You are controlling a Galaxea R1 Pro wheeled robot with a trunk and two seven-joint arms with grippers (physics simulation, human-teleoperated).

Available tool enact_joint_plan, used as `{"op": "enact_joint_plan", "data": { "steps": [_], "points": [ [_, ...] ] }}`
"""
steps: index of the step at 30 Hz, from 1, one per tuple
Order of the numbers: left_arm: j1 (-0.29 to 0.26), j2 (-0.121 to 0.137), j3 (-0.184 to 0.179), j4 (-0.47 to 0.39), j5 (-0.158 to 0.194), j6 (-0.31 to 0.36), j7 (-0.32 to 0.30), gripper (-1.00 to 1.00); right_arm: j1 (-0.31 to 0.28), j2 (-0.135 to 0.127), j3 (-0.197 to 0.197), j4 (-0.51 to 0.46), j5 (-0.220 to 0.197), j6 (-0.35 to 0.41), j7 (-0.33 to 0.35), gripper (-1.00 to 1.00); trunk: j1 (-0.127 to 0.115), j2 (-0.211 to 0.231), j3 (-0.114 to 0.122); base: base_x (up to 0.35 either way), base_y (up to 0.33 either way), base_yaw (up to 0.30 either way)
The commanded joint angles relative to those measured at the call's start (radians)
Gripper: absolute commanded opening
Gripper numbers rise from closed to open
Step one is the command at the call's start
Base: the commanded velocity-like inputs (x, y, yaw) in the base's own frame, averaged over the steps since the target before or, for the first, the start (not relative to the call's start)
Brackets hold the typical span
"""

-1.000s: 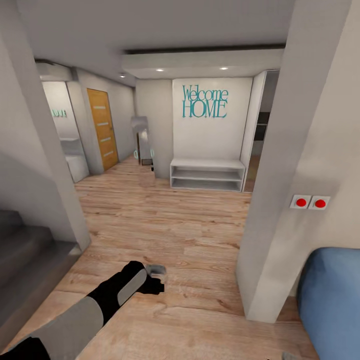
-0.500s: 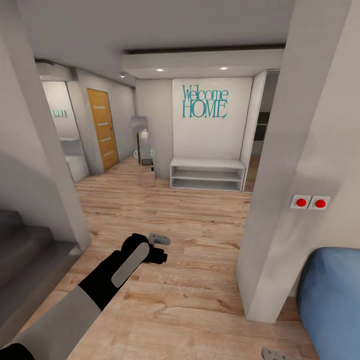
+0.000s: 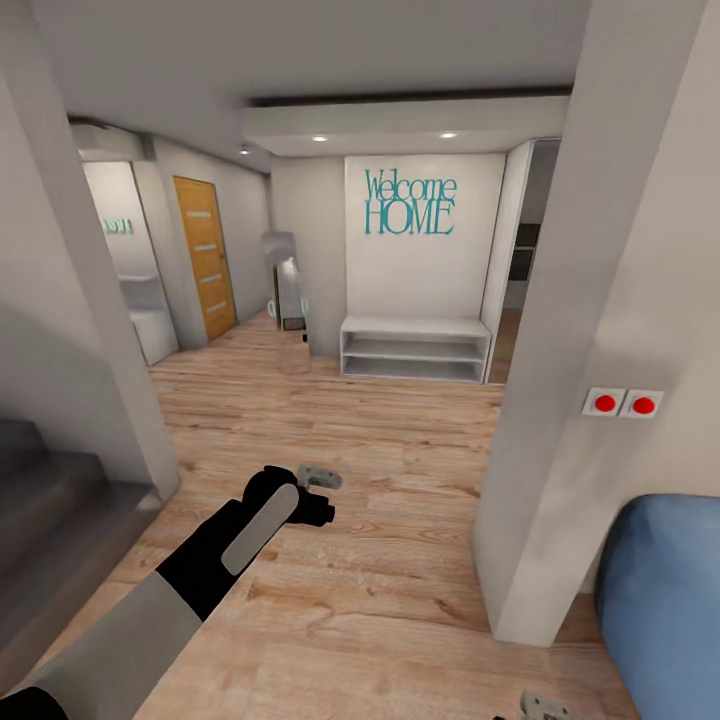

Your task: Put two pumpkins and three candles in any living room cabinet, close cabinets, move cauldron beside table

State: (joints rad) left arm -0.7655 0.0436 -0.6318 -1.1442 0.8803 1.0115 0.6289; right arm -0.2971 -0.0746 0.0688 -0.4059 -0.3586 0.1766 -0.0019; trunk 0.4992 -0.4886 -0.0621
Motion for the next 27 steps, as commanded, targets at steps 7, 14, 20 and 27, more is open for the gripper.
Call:
{"op": "enact_joint_plan", "data": {
  "steps": [7, 14, 20, 27],
  "points": [
    [-0.002, 0.001, -0.003, 0.001, 0.011, 0.000, 0.011, 1.00, 0.000, 0.004, 0.009, 0.000, -0.007, -0.001, 0.004, 1.00, 0.027, -0.051, -0.024, 0.000, 0.000, 0.000],
    [-0.003, 0.000, -0.003, 0.002, 0.011, -0.003, 0.010, 1.00, 0.000, 0.026, 0.009, 0.010, 0.001, 0.001, -0.005, 1.00, 0.054, -0.100, -0.046, 0.000, 0.000, 0.000],
    [-0.003, -0.001, -0.003, 0.003, 0.011, -0.004, 0.009, 1.00, -0.069, 0.053, 0.008, 0.012, -0.001, 0.068, -0.142, 1.00, 0.077, -0.142, -0.065, 0.000, 0.000, 0.000],
    [-0.003, 0.000, -0.003, 0.003, 0.011, -0.003, 0.008, 1.00, -0.245, 0.141, 0.008, 0.025, -0.002, 0.256, -0.310, 1.00, 0.104, -0.191, -0.087, 0.000, 0.000, 0.000]
  ]
}}
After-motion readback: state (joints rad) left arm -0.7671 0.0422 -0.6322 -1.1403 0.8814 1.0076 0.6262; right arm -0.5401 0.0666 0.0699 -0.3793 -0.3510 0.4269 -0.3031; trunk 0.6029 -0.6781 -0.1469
